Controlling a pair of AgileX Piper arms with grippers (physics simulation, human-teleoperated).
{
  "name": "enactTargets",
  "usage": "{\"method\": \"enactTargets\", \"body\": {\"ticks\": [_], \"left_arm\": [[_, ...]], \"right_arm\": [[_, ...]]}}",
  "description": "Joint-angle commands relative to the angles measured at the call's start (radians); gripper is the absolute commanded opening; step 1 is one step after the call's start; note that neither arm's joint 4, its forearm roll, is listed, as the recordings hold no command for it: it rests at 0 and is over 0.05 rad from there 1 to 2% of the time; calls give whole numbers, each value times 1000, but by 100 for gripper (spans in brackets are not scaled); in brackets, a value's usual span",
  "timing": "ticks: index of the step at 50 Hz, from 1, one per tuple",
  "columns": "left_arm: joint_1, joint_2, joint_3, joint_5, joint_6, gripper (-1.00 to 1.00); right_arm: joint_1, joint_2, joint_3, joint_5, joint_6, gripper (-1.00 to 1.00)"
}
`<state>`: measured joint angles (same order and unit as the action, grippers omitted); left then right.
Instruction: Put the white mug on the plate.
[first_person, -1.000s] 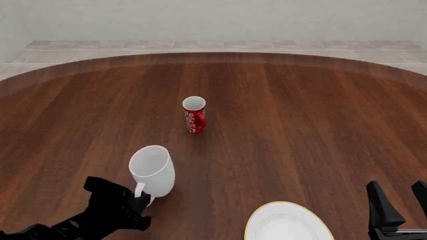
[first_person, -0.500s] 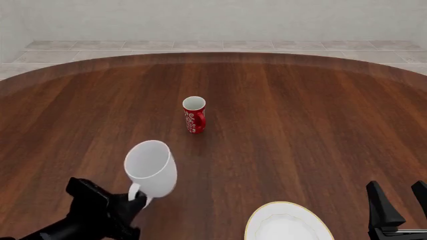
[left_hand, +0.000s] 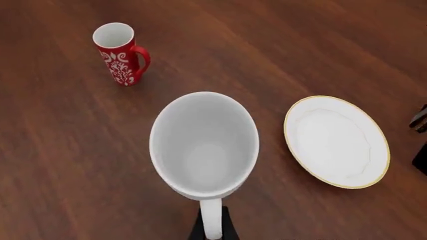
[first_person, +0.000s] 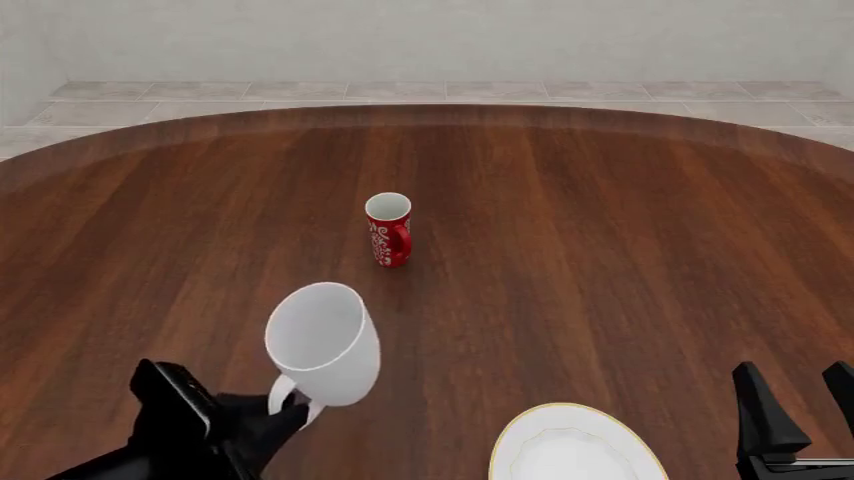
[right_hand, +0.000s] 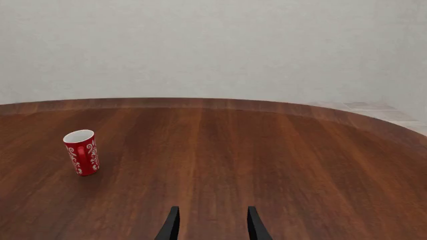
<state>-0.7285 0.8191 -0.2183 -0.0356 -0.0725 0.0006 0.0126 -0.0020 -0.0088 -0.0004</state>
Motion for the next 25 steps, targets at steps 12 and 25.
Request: {"method": "enactTargets", "body": {"ticks": [12,25], "left_arm": [[-132,28,-22,-43,-57,-100],[-203,79,-66,-62,-31,-100]], "right_arm": [[-1,-3,-1,4,0,100],[-1,-3,-1,4,0,100]]}}
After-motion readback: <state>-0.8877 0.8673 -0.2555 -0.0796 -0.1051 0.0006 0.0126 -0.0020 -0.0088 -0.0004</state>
